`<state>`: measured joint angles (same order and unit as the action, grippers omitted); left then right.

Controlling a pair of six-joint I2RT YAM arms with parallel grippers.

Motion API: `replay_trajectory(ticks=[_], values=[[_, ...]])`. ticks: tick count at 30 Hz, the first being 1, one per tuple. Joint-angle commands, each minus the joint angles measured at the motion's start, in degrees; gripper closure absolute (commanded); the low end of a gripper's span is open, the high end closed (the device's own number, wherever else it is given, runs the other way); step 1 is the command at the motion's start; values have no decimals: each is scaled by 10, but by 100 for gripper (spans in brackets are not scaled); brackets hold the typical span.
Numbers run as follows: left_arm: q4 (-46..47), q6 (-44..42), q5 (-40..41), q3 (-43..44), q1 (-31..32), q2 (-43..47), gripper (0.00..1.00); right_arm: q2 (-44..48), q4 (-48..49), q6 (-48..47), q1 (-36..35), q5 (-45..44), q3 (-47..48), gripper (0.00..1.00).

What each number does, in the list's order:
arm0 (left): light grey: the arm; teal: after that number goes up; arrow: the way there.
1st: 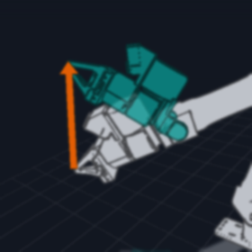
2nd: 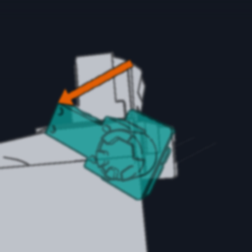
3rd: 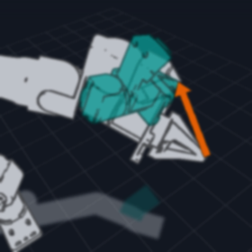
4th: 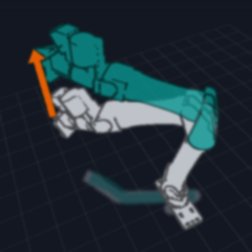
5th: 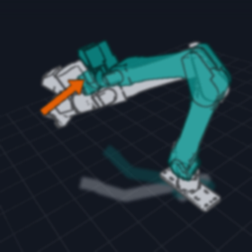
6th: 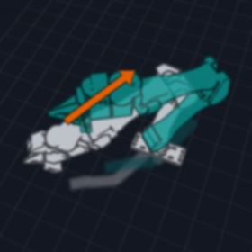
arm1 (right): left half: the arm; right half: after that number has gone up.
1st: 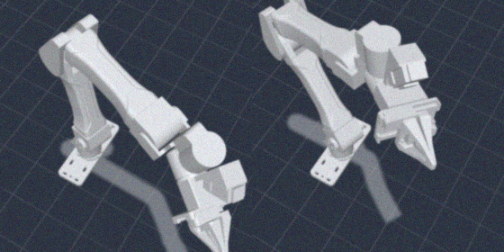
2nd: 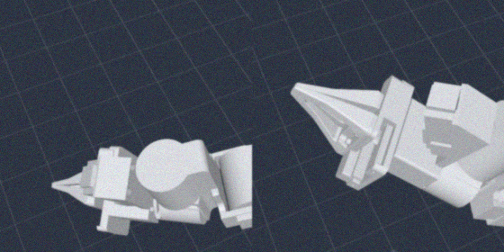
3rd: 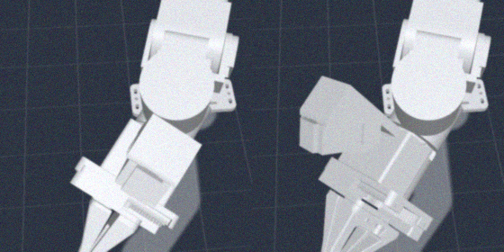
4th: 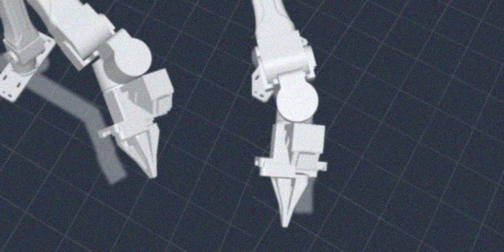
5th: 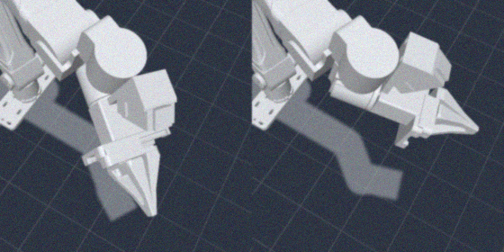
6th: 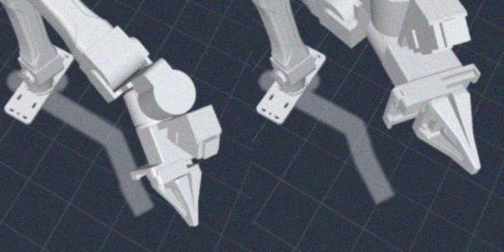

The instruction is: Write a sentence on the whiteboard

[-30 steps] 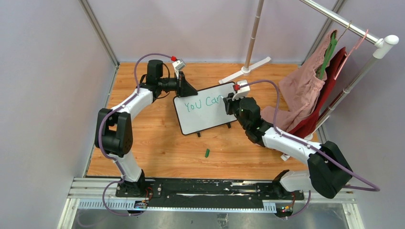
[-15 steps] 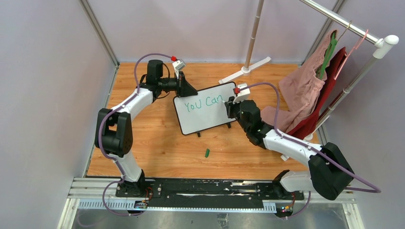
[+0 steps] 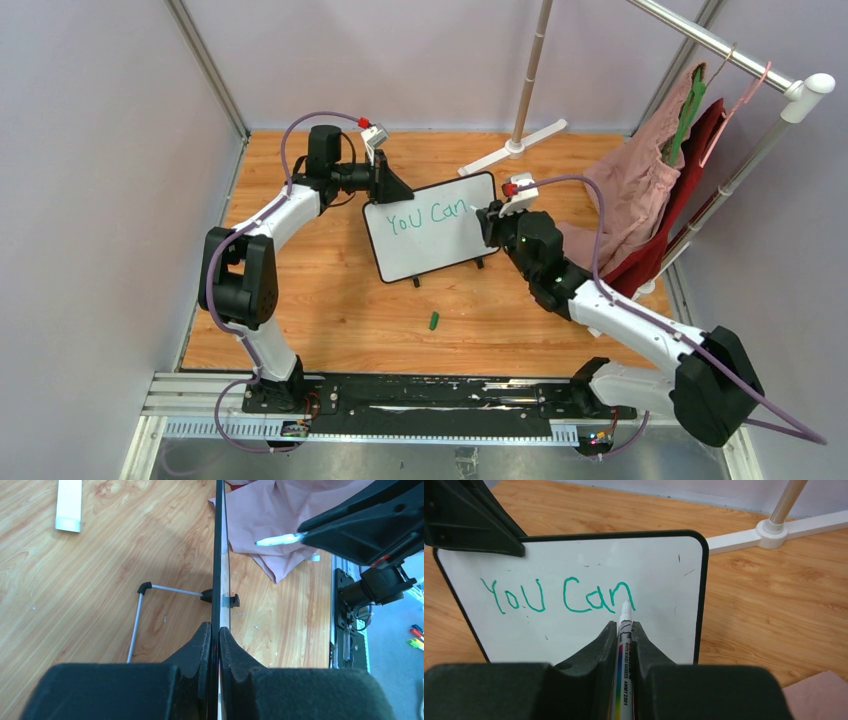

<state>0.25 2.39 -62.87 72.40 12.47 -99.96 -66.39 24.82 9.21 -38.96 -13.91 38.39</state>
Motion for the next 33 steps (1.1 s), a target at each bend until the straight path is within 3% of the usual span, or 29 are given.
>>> replay_trajectory(ticks=[1,6,15,33], values=[[-8,0,3,-8,5,14,100,41,-22,-12,-25,17,9,100],[-9,2,3,-7,5,10,100,26,22,-67,-118,-11,-23,100],[-7,2,7,-10,5,10,100,-119,120,-119,-243,-39,-1,100],[-6,0,12,-14,5,12,100,-222,203,-158,-259,-97,49,100]])
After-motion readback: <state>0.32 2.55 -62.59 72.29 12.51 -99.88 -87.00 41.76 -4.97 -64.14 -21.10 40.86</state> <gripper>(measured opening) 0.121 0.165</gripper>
